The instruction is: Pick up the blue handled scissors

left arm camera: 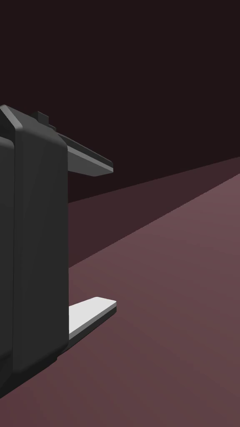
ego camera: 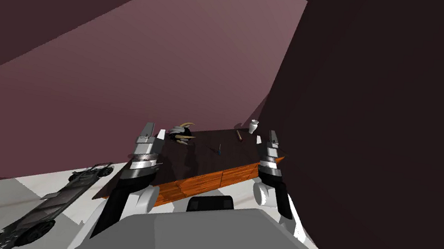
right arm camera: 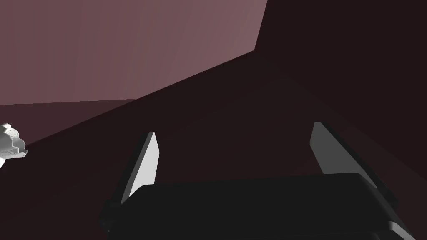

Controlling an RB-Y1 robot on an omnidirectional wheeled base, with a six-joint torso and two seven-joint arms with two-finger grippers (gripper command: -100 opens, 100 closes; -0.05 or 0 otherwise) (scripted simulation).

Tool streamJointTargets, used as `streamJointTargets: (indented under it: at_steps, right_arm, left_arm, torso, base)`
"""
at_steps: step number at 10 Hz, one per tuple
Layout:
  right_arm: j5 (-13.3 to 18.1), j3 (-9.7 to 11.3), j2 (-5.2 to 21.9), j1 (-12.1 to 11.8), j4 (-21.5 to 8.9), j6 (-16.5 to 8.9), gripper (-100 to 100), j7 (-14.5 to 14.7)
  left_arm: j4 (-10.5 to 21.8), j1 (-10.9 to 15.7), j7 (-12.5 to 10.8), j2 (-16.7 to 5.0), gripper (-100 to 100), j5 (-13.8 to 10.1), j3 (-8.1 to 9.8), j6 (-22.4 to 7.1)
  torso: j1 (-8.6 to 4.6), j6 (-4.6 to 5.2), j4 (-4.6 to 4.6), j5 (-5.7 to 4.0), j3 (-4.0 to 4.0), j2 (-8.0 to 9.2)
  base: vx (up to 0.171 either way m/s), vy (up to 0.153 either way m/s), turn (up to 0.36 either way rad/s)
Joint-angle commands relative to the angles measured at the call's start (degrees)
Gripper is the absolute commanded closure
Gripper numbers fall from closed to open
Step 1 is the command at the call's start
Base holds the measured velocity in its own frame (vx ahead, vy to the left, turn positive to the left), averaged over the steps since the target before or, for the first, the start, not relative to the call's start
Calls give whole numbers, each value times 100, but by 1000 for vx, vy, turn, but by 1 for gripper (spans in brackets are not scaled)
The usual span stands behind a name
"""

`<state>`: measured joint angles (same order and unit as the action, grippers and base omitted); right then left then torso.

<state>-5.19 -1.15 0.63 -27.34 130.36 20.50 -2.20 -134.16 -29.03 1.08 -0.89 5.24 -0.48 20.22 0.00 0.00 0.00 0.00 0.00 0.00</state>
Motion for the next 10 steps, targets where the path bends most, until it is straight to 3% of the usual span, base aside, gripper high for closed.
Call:
streamJointTargets:
  at_steps: [1,4,9,10]
  right_arm:
    - [31,56,161,27,-137,-99,-100,26]
    - [107,186,438,98,-471,-330,-100,88]
    - [322,504,968,318,-1293,-905,-100,261]
    - [322,504,968,318,-1361,-905,-100,261]
  left_arm:
    - [0,0,0,0,0,0,0,0]
    - [0,0,0,0,0,0,0,0]
    - [0,0,0,0,0,0,0,0]
    - [0,0,0,0,0,0,0,0]
  torso:
    - [0,0,0,0,0,0]
    - [8,-1,1,2,4,7]
    - [14,-1,2,3,5,8]
    - [12,-1,2,3,5,10]
  base:
    - [-9,13,63]
    - [-22,26,84]
    - [-25,35,120]
    - [-23,25,47]
